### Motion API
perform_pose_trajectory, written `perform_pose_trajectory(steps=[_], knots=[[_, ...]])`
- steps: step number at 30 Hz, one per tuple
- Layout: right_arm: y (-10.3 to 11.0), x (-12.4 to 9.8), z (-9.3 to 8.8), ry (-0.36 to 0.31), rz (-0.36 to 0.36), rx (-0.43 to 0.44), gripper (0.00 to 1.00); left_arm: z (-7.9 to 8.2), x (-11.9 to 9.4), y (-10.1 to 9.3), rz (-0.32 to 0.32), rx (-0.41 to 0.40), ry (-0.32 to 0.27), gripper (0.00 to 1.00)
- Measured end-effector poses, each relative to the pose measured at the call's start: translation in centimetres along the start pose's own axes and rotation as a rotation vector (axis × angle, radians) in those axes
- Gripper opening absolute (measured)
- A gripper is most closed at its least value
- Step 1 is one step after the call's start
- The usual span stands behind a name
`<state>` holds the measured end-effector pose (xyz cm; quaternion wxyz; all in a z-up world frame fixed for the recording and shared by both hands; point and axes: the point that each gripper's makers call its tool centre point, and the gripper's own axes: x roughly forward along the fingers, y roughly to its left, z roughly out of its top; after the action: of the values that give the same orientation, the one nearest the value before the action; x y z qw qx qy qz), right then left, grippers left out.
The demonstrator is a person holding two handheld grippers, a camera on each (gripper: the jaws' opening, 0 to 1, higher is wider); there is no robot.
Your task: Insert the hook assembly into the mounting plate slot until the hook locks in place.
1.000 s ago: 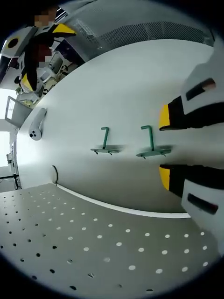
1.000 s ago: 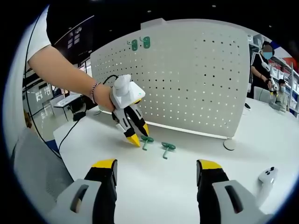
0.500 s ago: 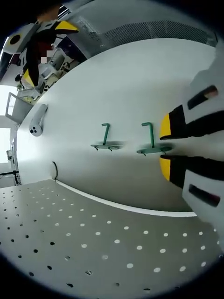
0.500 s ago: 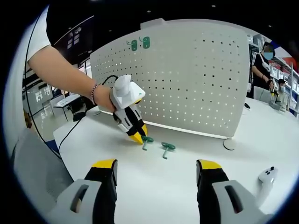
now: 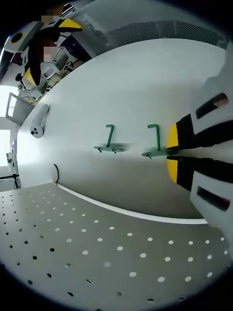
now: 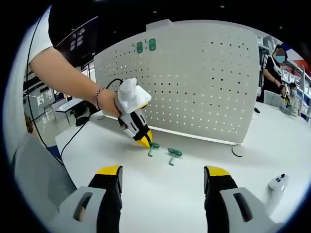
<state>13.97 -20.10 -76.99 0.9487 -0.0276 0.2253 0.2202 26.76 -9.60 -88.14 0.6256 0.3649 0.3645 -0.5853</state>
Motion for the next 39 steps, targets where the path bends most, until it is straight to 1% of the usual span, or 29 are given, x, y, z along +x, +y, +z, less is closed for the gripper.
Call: perform_pose_trajectory(steps=[6,27,28,30,31,33,36,39], knots=[[0.0,0.0,-0.1,0.002,0.002,0.000,0.66,0.0,0.0,0.1,0.007,0.011,0.006,0.04],[-0.1,0.0,0.0,0.000,-0.002,0.002,0.66,0.0,0.1,0.1,0.006,0.017,0.004,0.04],[-0.1,-0.1,0.0,-0.001,-0.004,0.003,0.66,0.0,0.1,0.1,0.006,0.024,-0.001,0.04],[-0.2,-0.1,0.0,-0.002,-0.005,0.003,0.66,0.0,0.0,0.1,0.009,0.008,-0.009,0.04],[-0.2,-0.1,0.0,-0.002,-0.007,0.004,0.66,0.1,0.0,-0.1,0.002,-0.010,-0.026,0.04],[-0.2,-0.1,0.0,-0.003,-0.008,0.005,0.66,0.4,-0.3,-0.2,0.000,-0.008,-0.055,0.04],[-0.2,-0.1,0.0,-0.003,-0.005,0.007,0.66,0.4,-0.6,-0.1,0.011,-0.006,-0.065,0.04],[-0.1,0.0,0.0,-0.002,-0.002,0.004,0.66,0.7,-1.0,-0.2,0.013,-0.024,-0.098,0.04]])
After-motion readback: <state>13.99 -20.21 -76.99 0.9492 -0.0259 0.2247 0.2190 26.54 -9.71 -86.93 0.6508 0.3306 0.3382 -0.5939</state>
